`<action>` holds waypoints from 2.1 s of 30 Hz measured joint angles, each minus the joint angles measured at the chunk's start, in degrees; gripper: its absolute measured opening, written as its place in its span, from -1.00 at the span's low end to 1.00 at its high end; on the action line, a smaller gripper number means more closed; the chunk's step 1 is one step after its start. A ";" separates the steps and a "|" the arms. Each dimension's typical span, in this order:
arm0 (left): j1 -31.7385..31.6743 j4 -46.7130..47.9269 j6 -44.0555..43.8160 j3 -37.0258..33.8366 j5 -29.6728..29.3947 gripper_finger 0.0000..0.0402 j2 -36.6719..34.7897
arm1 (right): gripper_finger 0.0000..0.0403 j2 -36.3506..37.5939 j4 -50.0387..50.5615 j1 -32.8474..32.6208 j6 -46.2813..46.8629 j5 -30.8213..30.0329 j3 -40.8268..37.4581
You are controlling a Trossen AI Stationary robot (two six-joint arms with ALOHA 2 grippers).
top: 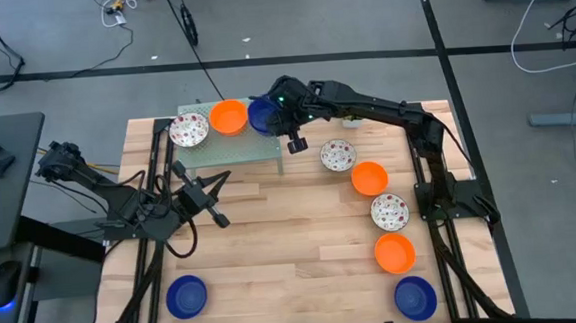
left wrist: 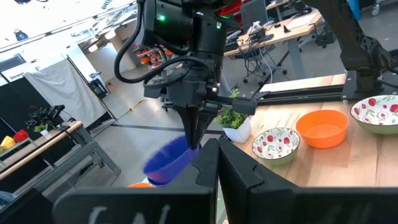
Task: Pick & Place Mini bowls
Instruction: Stack the blue bowl on top of the other blue bowl on the shelf
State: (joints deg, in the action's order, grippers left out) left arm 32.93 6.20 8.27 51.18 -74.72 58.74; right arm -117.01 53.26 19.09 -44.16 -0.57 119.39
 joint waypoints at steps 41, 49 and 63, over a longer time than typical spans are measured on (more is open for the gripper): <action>-0.02 0.02 0.00 0.00 -0.01 -0.92 0.00 | -0.94 0.27 -7.22 1.12 6.39 7.49 -5.57; 0.04 0.09 0.02 0.00 0.00 -0.92 -0.02 | -0.97 4.40 -10.87 -0.45 6.14 3.03 -5.57; 0.11 0.04 -0.07 0.00 1.07 -0.92 -0.02 | -0.98 10.64 2.62 3.91 18.77 2.37 -9.34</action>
State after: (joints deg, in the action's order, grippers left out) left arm 33.04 6.24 8.21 51.18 -73.65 58.72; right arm -106.37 55.88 23.00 -25.39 1.80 110.06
